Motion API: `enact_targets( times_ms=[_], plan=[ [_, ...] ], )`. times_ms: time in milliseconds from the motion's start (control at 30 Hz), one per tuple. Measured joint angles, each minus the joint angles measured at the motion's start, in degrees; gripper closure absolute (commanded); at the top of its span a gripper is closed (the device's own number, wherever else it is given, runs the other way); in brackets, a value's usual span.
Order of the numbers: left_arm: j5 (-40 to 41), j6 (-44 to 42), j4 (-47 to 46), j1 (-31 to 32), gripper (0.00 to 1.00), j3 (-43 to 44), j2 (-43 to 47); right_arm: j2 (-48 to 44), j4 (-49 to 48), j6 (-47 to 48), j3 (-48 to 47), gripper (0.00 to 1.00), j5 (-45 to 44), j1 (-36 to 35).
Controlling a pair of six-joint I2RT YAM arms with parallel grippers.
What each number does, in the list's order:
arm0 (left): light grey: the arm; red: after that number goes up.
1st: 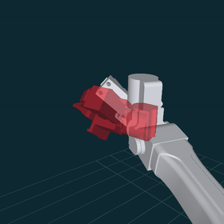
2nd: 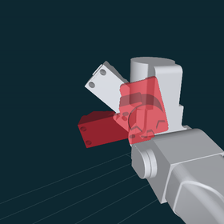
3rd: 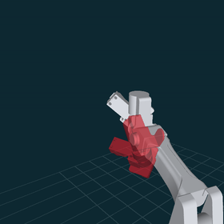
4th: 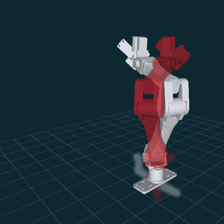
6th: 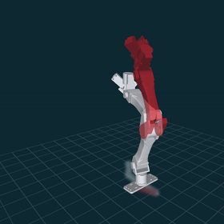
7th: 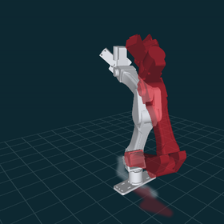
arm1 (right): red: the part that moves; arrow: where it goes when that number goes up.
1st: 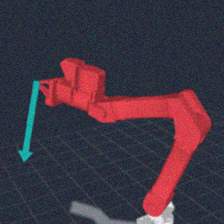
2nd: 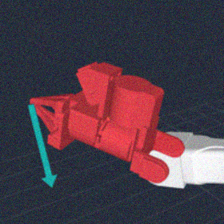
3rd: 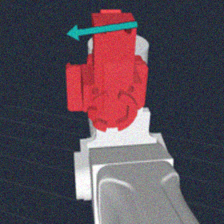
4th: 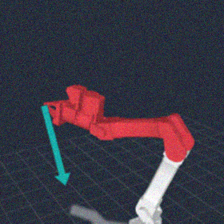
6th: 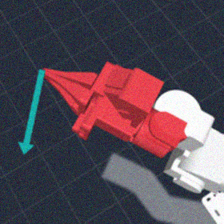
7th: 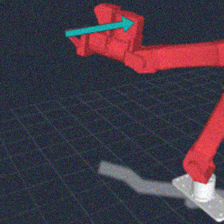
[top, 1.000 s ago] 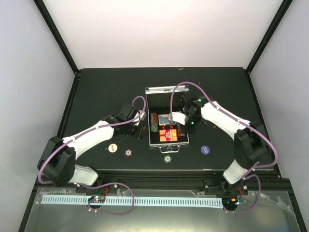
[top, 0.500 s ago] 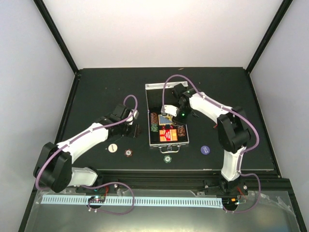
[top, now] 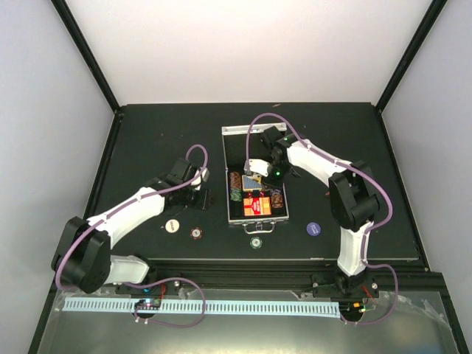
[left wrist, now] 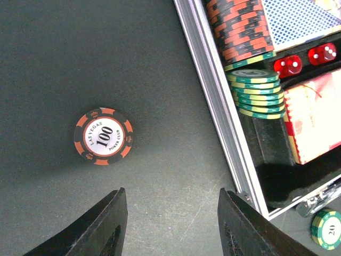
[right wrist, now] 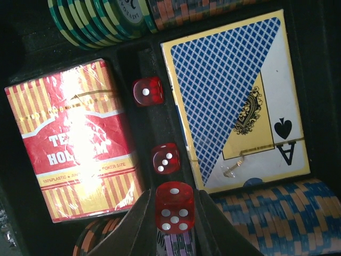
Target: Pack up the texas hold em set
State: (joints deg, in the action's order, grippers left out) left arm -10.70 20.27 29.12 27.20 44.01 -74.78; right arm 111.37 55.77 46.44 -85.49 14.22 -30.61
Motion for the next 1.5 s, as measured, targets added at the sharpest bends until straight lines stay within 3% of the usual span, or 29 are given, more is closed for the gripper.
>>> enact_targets(
  times_ms=[633, 1000, 1133, 1500],
  plan=[
    [-0.9, -0.31, 0.02, -0.61, 0.51, 1.95, -3.78, 3.45, -1.86, -0.11, 0.79, 0.82, 4.59, -1.55],
    [-1.01, -0.33, 0.02, -0.63, 0.51, 1.95, -3.74, 4.04, -4.94, -2.43, 0.85, 0.78, 5.68, -2.14],
    [-1.01, -0.31, 0.02, -0.63, 0.51, 1.95, -3.58, 4.07, -5.92, -3.72, 0.87, 0.72, 5.55, -2.14],
    [-0.98, -0.31, 0.02, -0.63, 0.51, 1.92, -2.8, 4.07, -5.09, -4.35, 0.87, 0.7, 5.88, -2.14]
  ],
)
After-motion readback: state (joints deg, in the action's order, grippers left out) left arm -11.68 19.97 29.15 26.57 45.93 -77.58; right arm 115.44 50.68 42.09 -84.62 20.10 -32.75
